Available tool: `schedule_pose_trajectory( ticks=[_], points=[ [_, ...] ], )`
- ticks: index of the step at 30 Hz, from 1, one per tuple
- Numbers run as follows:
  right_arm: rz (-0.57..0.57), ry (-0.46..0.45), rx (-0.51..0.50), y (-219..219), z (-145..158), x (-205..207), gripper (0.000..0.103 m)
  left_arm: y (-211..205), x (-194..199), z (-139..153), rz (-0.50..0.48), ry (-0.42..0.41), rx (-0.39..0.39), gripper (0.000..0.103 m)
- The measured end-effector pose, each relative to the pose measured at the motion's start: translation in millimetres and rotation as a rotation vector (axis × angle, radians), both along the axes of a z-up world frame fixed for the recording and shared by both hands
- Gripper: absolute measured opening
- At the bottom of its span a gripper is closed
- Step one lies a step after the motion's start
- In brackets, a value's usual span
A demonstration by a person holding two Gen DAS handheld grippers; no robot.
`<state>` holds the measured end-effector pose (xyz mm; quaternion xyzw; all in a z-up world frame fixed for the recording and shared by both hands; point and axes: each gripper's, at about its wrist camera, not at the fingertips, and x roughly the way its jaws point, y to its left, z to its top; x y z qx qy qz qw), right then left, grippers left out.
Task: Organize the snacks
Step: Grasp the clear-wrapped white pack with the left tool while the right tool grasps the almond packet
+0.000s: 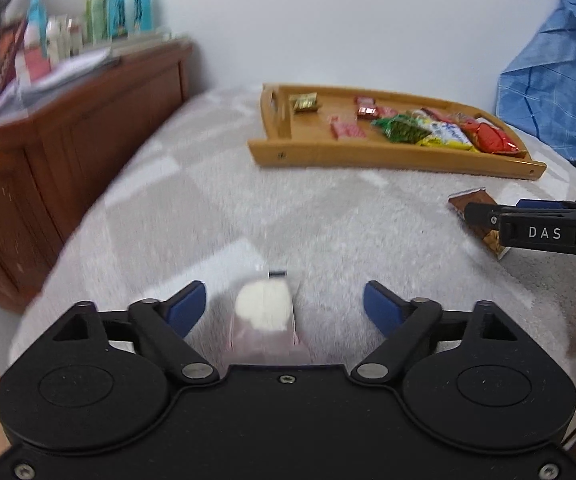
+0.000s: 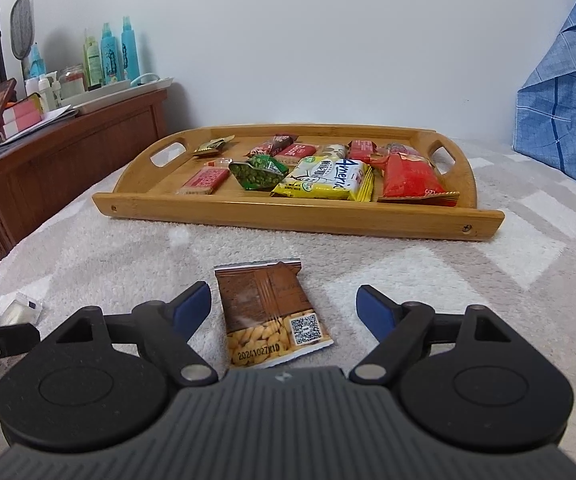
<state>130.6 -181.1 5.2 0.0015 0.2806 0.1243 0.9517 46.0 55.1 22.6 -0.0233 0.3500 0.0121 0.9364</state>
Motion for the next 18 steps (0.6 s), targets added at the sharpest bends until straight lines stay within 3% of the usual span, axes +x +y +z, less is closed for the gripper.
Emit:
schedule_pose_trajectory(
  ticks=[3, 5, 9, 12, 15, 18],
  points=[
    [-0.006, 0.002, 0.002, 1.1, -1.4, 1.9, 0.089, 3.0, 2.2, -5.7, 0.009, 0.04, -0.037, 0.059],
    [-0.006, 0.005, 0.001, 1.6, -2.1, 2.9, 0.089, 3.2, 1.8, -7.3, 0.02, 0.041, -0.03, 0.054],
    [-0.001, 0.003, -0.01, 3.9, -2.6, 3.7, 0.084, -0.5, 0.7, -4.6, -0.006, 0.043, -0.024, 0.035],
    [0.013, -0.006, -0.033, 7.4, -2.6, 2.8, 0.075, -5.6, 1.1, -2.9, -0.016, 0.038, -0.018, 0.032],
    [0.036, -0.007, -0.051, 11.8, -3.2, 1.3, 0.056, -8.1, 2.5, -2.7, -0.011, 0.034, -0.017, 0.03],
    [0.042, -0.019, -0.081, 15.8, -3.8, -1.4, 0.05, -10.6, 4.0, -1.7, -0.015, 0.033, -0.025, 0.03]
  ],
)
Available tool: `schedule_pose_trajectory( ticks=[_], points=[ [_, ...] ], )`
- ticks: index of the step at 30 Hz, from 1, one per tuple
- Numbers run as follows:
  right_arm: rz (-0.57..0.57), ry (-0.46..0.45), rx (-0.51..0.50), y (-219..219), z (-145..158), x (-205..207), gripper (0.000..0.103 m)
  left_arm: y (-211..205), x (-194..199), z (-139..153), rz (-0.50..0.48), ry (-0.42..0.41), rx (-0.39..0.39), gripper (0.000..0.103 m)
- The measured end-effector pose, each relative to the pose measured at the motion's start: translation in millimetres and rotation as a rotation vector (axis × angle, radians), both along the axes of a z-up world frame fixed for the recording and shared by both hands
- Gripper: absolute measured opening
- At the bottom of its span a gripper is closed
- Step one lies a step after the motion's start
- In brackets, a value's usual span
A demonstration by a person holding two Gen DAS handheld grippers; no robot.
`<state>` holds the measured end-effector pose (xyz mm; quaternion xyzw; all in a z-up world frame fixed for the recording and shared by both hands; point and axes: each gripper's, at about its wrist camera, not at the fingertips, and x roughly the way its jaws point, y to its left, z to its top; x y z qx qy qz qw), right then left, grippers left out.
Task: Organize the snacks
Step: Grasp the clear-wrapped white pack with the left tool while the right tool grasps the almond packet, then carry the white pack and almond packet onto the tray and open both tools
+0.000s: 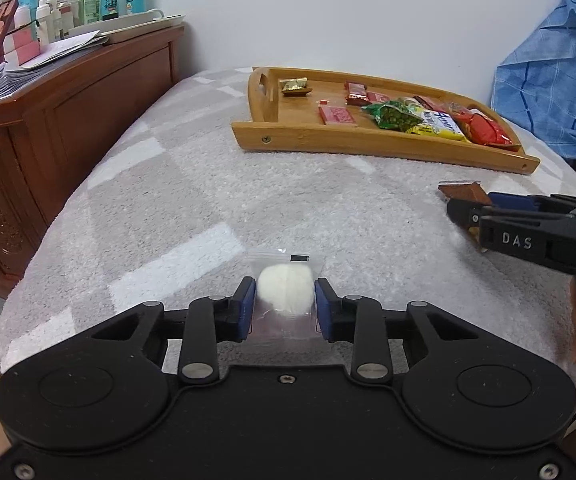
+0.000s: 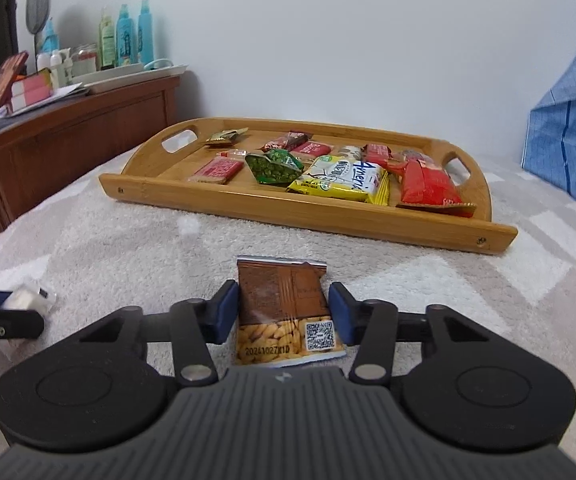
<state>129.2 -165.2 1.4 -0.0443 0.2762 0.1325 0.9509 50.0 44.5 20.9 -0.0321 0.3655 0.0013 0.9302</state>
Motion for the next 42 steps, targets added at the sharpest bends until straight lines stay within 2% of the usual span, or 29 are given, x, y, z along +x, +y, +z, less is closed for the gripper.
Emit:
schedule_pose_trajectory(
  ticks=[11, 18, 30, 38, 42],
  points=[
    [-0.042, -0.02, 0.092, -14.0, 10.0, 0.5, 0.049, -7.6, 15.5, 18.1, -0.026, -0.048, -0.006, 0.03],
    [-0.056, -0.049, 0.129, -21.2, 18.5, 4.9, 0.049, -12.2, 42.8, 27.4, -0.006, -0.049, -0.016, 0.03],
    [-0.105, -0.083, 0.196, -37.7, 40.7, 31.5, 0.049, -20.2, 93.3, 53.3, -0.01, -0.125, -0.002, 0.03],
    [-0.157, -0.063, 0.293, -58.8, 57.3, 47.3, 0.049, -17.6, 124.4, 58.4, -0.001, -0.15, -0.008, 0.03],
    [-0.166, -0.093, 0.273, -61.8, 67.2, 60.3, 0.049, -16.3, 140.4, 58.3, 0.004, -0.151, -0.015, 0.03]
  ],
)
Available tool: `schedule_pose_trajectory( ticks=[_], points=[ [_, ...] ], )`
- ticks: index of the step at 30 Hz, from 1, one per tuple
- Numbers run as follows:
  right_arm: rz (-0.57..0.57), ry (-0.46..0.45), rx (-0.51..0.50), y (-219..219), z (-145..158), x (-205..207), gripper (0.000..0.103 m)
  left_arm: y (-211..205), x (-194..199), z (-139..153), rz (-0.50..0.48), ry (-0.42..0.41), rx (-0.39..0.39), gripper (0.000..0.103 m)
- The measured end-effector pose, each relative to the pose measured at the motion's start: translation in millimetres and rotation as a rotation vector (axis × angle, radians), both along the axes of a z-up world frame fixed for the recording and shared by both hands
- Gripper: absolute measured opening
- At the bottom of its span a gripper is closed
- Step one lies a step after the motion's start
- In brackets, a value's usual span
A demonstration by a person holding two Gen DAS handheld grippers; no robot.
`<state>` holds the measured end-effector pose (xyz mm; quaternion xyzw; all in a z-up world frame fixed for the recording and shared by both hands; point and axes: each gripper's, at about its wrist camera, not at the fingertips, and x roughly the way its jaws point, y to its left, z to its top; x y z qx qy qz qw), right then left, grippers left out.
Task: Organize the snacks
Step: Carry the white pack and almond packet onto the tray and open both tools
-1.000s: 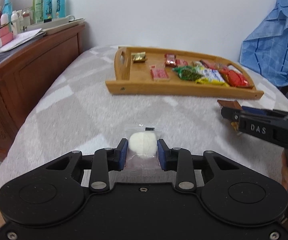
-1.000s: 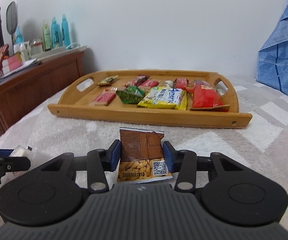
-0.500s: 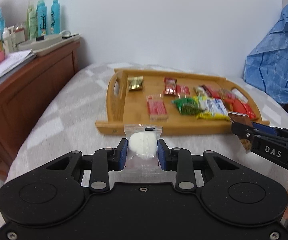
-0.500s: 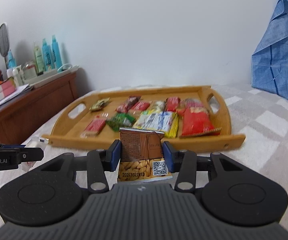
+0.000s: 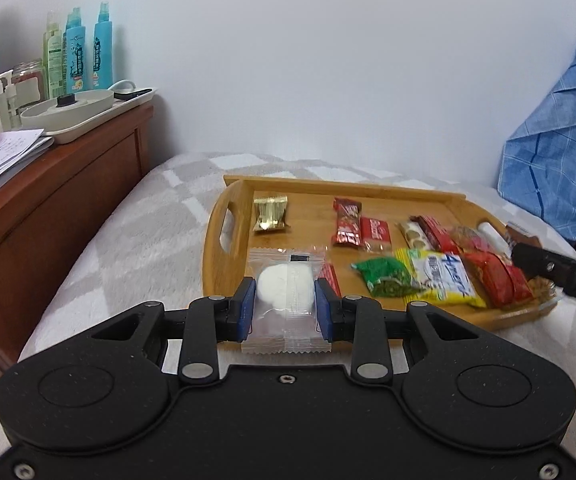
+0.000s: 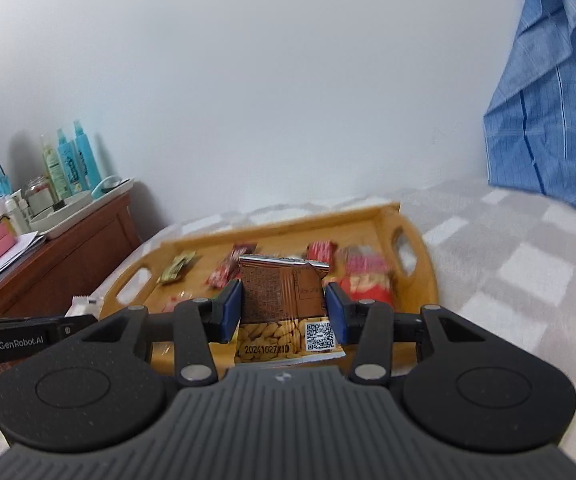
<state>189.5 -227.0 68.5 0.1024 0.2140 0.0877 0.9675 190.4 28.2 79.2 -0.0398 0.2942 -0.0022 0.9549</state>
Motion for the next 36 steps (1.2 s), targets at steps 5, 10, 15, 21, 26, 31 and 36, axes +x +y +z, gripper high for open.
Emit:
schedule_pose_trajectory(
  ticks=[5, 10, 15, 21, 26, 31, 36],
  points=[
    [-0.022, -0.01, 0.021, -8.7, 6.4, 22.6, 0.049, 0.5, 19.7, -1.1, -0.002, -0.001, 0.004, 0.03],
    [-0.044, 0.01, 0.041, -16.6, 5.3, 49.3, 0.049, -0.2, 39.7, -9.7, 0.015, 0.015, 0.013, 0.03],
    [-0.067, 0.036, 0.053, -22.3, 1.9, 75.9, 0.049, 2.2, 59.0, -18.9, 0.028, 0.026, 0.01, 0.03],
    [-0.082, 0.052, 0.03, -25.1, -3.0, 102.2, 0.049, -1.2, 72.6, -27.4, 0.021, 0.036, 0.034, 0.03],
    [-0.089, 0.059, 0.012, -26.0, -6.5, 116.5, 0.049, -3.2, 81.8, -32.4, 0.017, 0.044, 0.043, 0.03],
    [-0.087, 0.069, 0.0, -26.4, -10.2, 128.6, 0.049, -2.2, 88.9, -36.1, 0.025, 0.053, 0.044, 0.03],
    [-0.091, 0.088, -0.009, -31.4, -16.1, 141.9, 0.049, -1.4, 93.6, -40.4, 0.022, 0.061, 0.053, 0.03]
  ],
)
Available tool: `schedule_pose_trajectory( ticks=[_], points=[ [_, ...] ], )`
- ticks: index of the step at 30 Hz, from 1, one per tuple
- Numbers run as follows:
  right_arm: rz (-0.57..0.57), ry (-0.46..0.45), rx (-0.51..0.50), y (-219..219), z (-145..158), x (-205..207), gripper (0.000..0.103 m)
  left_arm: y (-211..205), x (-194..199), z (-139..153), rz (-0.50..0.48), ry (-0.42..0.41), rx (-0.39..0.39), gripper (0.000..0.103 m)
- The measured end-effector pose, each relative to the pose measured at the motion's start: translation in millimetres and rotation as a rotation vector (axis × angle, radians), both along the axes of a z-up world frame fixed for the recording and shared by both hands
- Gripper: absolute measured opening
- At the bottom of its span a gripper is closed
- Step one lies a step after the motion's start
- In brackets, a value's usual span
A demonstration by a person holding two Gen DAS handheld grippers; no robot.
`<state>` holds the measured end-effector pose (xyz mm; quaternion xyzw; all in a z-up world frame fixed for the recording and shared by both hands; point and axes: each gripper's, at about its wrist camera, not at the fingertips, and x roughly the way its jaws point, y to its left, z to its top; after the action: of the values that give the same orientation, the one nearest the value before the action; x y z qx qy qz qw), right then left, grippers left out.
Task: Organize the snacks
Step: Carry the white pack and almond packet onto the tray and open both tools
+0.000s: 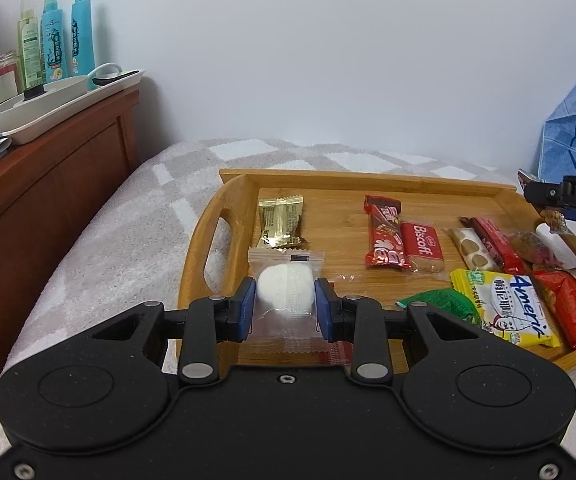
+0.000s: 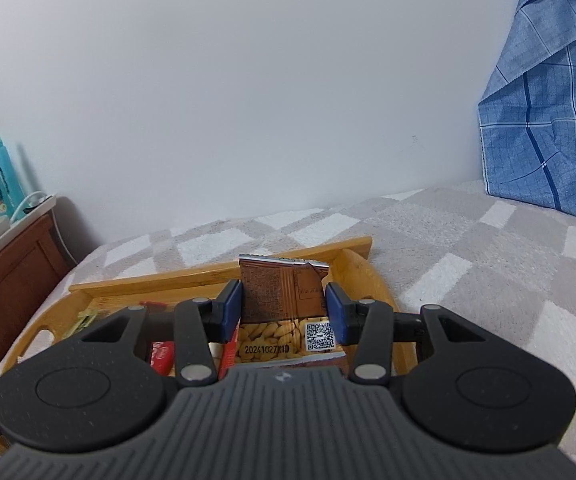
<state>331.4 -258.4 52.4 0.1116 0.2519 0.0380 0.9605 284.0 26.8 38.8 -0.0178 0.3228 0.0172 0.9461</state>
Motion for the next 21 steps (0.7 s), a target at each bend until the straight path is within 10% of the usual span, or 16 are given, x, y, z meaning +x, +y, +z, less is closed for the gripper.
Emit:
schedule_pose_trajectory(
  ticks=[21],
  points=[
    [-0.001, 0.087, -0.029, -0.6, -24.4, 35.8, 0.048, 1.4, 11.3, -13.8, 0.014, 0.017, 0.003, 0.03]
  ],
)
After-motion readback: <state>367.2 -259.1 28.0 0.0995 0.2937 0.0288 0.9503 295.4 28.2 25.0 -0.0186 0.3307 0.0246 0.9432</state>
